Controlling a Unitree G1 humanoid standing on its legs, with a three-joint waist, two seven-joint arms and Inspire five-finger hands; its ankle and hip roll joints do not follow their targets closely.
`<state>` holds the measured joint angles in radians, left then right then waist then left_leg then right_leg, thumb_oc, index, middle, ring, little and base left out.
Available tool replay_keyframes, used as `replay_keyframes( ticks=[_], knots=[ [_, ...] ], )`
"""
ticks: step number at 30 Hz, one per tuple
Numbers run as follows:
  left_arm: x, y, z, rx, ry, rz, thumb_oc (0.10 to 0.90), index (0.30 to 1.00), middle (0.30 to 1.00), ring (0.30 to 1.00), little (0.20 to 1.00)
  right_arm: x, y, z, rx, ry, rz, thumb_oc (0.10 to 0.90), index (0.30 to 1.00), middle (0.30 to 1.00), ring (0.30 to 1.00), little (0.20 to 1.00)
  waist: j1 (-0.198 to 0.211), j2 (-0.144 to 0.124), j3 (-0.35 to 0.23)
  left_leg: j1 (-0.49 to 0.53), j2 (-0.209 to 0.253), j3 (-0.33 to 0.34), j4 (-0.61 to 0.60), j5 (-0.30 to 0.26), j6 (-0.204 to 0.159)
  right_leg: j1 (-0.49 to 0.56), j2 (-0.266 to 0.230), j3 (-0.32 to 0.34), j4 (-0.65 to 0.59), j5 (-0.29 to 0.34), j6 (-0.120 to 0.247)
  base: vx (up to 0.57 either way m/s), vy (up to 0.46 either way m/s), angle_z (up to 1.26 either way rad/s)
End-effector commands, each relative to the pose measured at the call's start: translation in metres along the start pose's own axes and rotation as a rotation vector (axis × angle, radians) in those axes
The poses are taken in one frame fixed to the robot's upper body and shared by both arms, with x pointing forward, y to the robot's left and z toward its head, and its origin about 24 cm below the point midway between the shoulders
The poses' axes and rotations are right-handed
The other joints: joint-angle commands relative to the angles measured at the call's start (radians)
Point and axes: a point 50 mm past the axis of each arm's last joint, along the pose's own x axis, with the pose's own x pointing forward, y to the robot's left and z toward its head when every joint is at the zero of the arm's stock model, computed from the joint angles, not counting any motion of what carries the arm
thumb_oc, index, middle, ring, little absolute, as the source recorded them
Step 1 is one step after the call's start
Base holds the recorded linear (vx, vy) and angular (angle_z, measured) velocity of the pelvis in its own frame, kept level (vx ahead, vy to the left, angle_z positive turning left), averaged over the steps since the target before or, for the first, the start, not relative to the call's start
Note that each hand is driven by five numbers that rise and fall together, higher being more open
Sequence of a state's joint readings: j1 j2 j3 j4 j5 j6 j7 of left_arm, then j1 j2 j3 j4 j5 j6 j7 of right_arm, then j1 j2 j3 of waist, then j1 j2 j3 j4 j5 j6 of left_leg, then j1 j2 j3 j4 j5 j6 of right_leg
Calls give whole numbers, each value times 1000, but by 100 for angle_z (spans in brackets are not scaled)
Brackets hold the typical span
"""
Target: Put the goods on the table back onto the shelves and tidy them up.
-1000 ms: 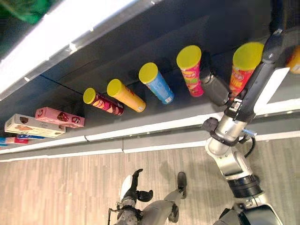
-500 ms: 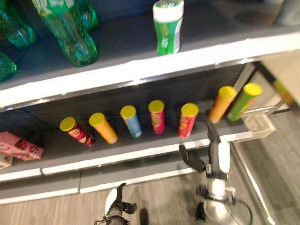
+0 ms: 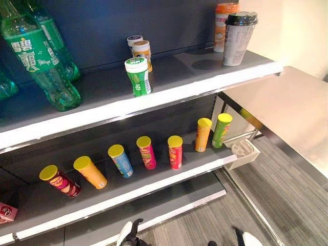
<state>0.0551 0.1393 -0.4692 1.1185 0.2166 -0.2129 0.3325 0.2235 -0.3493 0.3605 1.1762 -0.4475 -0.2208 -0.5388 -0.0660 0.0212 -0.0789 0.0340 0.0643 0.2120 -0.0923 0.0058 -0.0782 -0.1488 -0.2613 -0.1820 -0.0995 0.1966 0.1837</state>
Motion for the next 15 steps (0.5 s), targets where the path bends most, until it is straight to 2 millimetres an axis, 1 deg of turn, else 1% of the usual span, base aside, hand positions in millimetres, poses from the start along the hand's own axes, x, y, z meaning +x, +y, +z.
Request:
replay_keyframes(
  ticks=[1,2,3,5,6,8,9,10,12,13,15],
  knots=[
    [10,36,28,38,-180,43,800,900,900,900,900,-3,11,-7,77,88,170,800,900,900,900,900,10,-16,47,17,-16,-47,5,-49,-20,57,4,-21,12,-44,10,73,-187,-1],
    [10,43,31,38,-200,52,800,900,900,900,900,-5,13,-11,71,109,194,800,900,900,900,900,11,-17,46,18,-10,-48,5,-47,-23,59,12,-18,12,-50,8,59,-145,-1],
    [10,44,30,38,-198,51,800,900,900,900,900,-5,13,-11,71,108,195,800,900,900,900,900,11,-18,46,18,-9,-48,5,-47,-24,59,12,-19,12,-50,7,44,-107,-3],
    [10,57,39,27,-238,74,800,900,900,900,900,-8,18,-14,114,143,231,800,900,900,900,900,12,-20,46,22,3,-52,5,-41,-29,66,30,-16,12,-63,-2,62,-155,-3],
    [11,68,46,28,-272,97,800,900,900,900,900,-6,18,-13,152,155,251,800,900,900,900,900,9,-22,47,25,15,-50,5,-36,-34,69,44,-6,12,-72,-8,81,-190,-5],
    [11,73,48,31,-278,108,800,900,900,900,900,-6,19,-11,173,156,264,800,900,900,900,900,7,-23,47,27,21,-46,5,-34,-37,70,51,-4,12,-76,-11,52,-117,-4],
    [12,76,49,27,-274,120,800,900,900,900,900,-4,18,-8,211,158,261,800,900,900,900,900,4,-24,47,30,24,-42,5,-31,-39,70,56,2,12,-79,-14,59,-145,-3],
    [14,83,56,12,-291,139,800,900,900,900,900,-1,17,-3,268,165,258,800,900,900,900,900,-4,-24,49,30,35,-33,5,-27,-44,69,69,13,12,-87,-19,70,-174,-7],
    [16,92,62,22,-303,163,800,900,900,900,900,1,16,2,285,151,271,800,900,900,900,900,-10,-23,50,29,44,-26,5,-23,-49,63,79,23,12,-91,-24,69,-179,-10],
    [22,102,75,25,-316,201,800,900,900,900,900,3,18,9,284,125,299,800,900,900,900,900,-24,-24,54,28,58,-12,5,-14,-59,56,94,38,12,-100,-32,75,-191,-7],
    [24,105,79,21,-322,209,800,900,900,900,900,3,18,9,280,121,305,800,900,900,900,900,-29,-23,57,28,64,-7,5,-13,-62,54,100,43,12,-102,-34,43,-109,-9]
  ],
)
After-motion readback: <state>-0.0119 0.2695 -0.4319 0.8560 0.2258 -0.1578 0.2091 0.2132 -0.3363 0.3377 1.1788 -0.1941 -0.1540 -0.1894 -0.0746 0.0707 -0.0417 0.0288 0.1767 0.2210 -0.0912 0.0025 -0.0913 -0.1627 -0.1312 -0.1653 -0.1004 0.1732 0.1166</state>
